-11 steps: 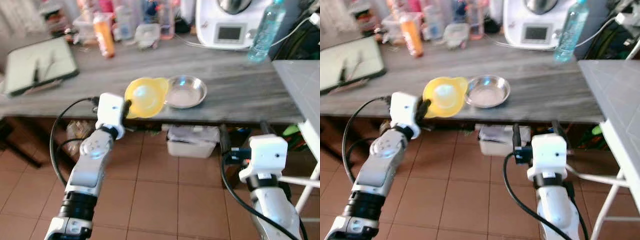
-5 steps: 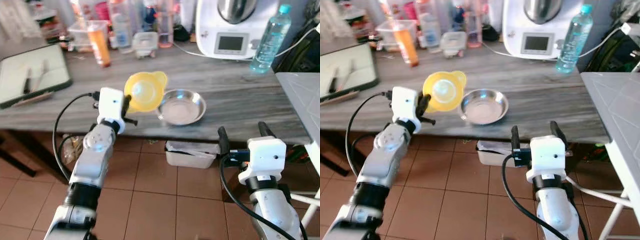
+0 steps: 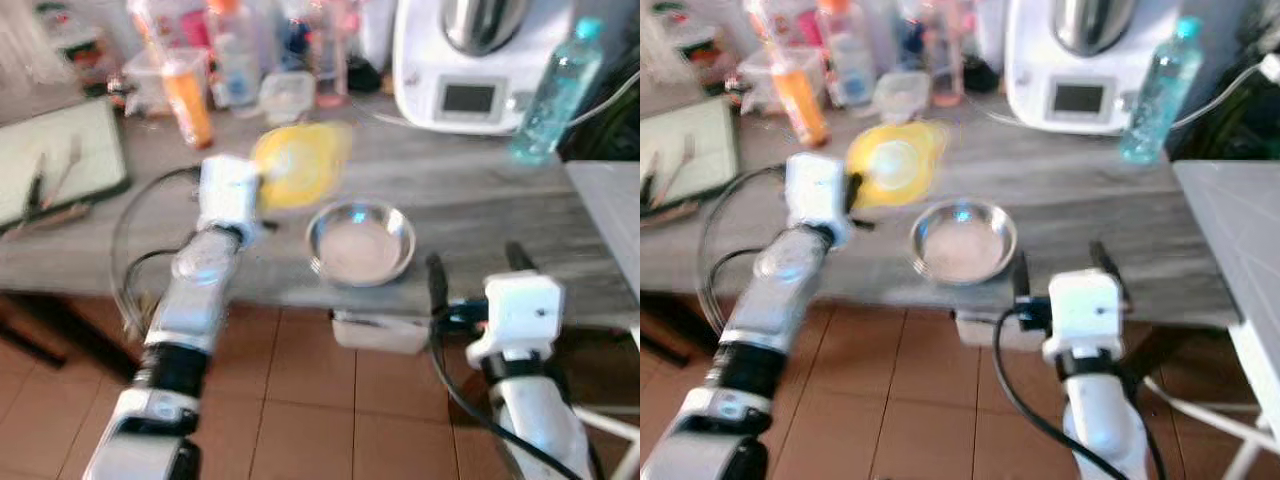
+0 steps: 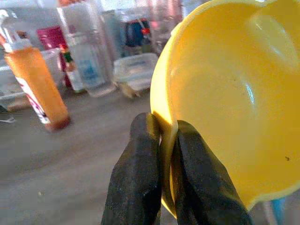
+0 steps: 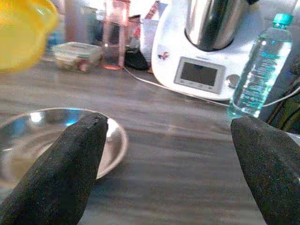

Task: Setting the table

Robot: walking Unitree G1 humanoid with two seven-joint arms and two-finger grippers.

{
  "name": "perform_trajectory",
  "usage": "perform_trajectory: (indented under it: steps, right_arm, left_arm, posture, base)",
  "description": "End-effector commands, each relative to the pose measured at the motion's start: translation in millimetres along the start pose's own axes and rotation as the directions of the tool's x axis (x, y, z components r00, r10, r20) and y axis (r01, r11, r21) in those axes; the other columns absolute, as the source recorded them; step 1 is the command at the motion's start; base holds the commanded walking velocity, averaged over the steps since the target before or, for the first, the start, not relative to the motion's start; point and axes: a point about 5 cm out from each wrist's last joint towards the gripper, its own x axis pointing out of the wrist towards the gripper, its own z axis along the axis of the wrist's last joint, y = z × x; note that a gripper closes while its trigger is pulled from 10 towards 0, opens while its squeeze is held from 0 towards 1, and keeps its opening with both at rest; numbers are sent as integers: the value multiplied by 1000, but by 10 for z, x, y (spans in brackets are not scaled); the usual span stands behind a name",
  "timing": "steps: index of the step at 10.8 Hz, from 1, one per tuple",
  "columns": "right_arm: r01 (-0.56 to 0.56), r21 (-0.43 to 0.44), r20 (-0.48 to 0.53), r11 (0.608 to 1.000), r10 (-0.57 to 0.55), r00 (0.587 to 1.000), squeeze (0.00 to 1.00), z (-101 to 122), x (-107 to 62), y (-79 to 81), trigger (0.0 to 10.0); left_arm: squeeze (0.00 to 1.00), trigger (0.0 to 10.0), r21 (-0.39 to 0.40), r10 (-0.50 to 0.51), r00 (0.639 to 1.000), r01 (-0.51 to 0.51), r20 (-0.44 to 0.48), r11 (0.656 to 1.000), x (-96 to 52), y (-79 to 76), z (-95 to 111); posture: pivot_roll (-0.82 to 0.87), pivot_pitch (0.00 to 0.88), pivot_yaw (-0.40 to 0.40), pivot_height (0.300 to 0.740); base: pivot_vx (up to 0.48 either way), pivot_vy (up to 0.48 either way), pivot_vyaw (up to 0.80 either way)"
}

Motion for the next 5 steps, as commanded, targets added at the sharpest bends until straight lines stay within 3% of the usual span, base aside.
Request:
perform_trajectory:
  steps: [1,4,5]
  right_arm:
    - [5,-7,-7,1000,-5,1000,0,-12,-6,-25,10000]
    - [-1,-9,-9,1000,1,1000,0,-15,-14,-15,10000]
    - [0,-11,-8,1000,0,1000,0,-11,-12,-20,10000]
  left_arm:
    - [0,10000,-1,-17,1000,17,24,1000,48,-63,82]
    - [0,10000,-2,5,1000,-5,10,1000,97,27,104]
    - [0,10000,22,-3,998,4,-70,1000,125,107,74]
  posture:
    - [-49,132,76,740]
    - [-46,131,74,740]
    - [-48,131,72,740]
  base:
    - [304,0,0]
    - [0,0,0]
    - [0,0,0]
